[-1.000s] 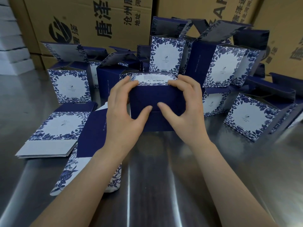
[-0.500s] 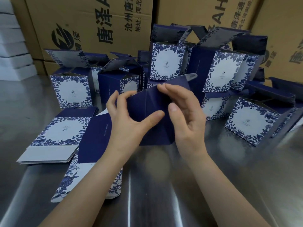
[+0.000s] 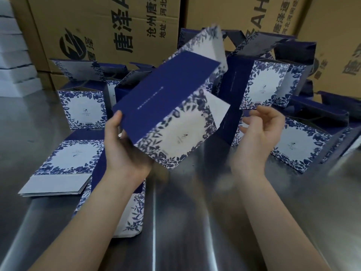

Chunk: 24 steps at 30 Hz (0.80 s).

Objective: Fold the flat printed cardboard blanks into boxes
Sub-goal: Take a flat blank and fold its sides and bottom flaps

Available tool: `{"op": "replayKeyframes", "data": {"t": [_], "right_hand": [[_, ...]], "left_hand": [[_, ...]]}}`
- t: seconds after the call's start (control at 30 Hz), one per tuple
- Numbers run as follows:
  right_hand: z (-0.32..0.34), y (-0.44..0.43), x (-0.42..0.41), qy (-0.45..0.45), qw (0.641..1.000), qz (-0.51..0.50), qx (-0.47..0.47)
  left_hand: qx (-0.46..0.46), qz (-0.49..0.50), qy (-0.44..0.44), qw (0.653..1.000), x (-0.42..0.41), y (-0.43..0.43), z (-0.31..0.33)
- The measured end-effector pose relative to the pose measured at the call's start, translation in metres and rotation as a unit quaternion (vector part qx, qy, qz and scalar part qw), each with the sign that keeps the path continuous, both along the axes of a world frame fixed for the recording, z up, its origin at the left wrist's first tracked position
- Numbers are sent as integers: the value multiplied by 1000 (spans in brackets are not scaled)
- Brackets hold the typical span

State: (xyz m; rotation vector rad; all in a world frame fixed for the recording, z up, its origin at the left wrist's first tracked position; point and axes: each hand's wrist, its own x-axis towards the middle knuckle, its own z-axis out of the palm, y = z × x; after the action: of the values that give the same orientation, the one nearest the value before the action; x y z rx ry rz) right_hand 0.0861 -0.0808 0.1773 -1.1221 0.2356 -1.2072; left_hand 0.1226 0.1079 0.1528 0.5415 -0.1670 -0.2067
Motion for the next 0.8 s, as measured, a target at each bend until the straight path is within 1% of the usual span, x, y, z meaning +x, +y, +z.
{"op": "replayKeyframes", "data": {"t": [0.03,0.1,0.13,0.2,0.3,0.37,0.4,0.47,0.5,0.57,0.63,0.67,0.7,0.73,0.8], "right_hand": [[-2,-1,3,38,998,35,18],[-5,-1,9,92,984,147,41],[-6,0,12,98,973,203,45],[-8,4,16,74,958,272,46],[-8,9,16,23,955,290,65],[-7,10,13,18,955,290,66],[-6,9,12,18,955,289,62],[-5,6,11,22,956,285,69],[-4,4,11,25,956,283,72],[-3,4,9,40,957,283,52],[-5,7,8,80,957,279,3],[-6,9,7,103,957,271,-22],[-7,11,7,121,957,261,-34],[-7,12,6,134,956,260,-31],[-7,12,6,149,951,270,-21]], "left_hand": [[-14,-14,11,1000,1,0,-3],[-33,-44,30,998,2,-3,-8],[-35,-54,39,997,2,-4,-10],[-16,-69,59,996,3,-7,-14],[43,-68,98,992,4,-13,-15],[95,-37,96,990,4,-17,-16],[121,-4,81,989,5,-18,-15],[193,76,14,978,6,-14,-15],[240,113,-32,964,8,-12,-15],[327,170,-117,922,7,-9,-15],[380,183,-204,883,6,-10,-17],[389,180,-237,872,5,-12,-19],[388,177,-254,868,4,-13,-19],[377,173,-254,874,3,-14,-19],[329,150,-222,906,2,-13,-14]]}}
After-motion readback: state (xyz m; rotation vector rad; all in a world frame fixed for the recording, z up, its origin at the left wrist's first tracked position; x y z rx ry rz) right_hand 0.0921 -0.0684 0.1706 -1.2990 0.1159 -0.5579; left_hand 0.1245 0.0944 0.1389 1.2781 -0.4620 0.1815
